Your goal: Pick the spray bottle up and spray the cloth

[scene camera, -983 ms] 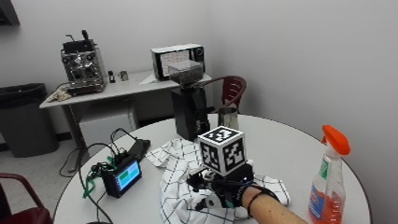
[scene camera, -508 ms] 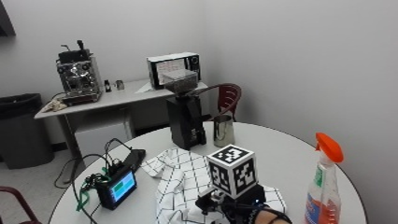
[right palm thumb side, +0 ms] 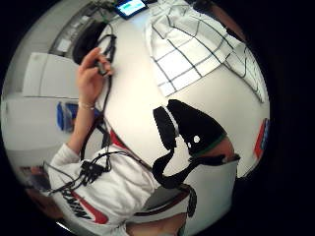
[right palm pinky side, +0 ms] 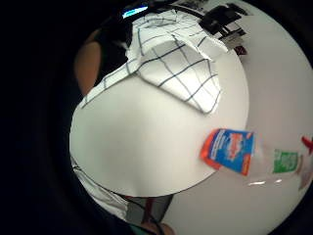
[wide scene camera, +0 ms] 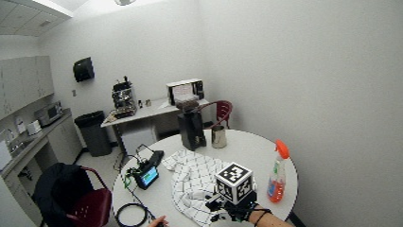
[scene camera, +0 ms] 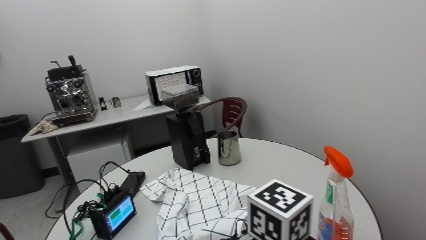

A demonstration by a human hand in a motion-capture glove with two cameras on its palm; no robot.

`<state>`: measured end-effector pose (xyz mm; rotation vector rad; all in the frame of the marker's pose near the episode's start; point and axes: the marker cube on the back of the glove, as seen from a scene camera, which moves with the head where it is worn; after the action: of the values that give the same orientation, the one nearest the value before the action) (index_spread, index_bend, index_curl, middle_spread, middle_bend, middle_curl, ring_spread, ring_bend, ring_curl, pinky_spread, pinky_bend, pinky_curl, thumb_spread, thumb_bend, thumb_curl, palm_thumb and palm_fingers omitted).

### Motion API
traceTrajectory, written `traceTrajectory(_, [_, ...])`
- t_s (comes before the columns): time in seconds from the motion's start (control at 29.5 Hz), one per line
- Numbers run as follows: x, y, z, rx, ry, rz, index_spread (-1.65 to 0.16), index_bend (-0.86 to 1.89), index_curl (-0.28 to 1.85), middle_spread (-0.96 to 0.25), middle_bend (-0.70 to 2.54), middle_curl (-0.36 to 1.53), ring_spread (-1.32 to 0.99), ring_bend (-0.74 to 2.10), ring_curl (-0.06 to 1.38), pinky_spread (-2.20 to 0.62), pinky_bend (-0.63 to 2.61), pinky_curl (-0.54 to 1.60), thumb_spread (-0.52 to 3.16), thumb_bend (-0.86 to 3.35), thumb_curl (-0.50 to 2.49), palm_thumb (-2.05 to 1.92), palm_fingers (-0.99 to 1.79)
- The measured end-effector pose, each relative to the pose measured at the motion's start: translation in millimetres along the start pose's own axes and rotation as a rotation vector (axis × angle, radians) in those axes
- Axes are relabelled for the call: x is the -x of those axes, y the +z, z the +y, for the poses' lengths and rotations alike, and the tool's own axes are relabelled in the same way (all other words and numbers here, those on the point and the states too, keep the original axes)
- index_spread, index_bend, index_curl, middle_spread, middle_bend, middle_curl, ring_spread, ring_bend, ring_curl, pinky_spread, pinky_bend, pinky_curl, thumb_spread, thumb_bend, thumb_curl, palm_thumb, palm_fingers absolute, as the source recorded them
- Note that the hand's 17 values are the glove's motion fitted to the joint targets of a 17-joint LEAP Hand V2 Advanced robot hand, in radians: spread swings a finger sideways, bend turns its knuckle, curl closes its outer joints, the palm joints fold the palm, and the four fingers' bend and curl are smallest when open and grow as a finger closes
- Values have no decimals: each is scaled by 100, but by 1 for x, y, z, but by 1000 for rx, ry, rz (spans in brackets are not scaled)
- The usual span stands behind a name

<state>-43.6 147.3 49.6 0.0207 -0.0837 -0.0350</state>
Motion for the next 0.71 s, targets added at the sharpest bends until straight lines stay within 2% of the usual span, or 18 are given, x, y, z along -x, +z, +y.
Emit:
traceTrajectory(0.2, [6,-24,55,-124,25,-190,-39,11,21,-4,27,32,1,29,28,18,41,32,119,8,25,55,52])
traceTrajectory(0.41, [-10,-41,99,-251,76,-259,-39,10,20,-3,27,33,2,31,30,17,42,34,119,4,25,54,52])
traceTrajectory(0.58, [-41,-57,128,-460,106,-330,-38,8,19,-2,28,34,3,38,32,16,43,34,117,1,25,53,58])
traceTrajectory(0.71, [-78,-64,149,-631,243,-470,-37,9,18,-1,31,36,2,41,33,14,41,34,115,-1,26,53,64])
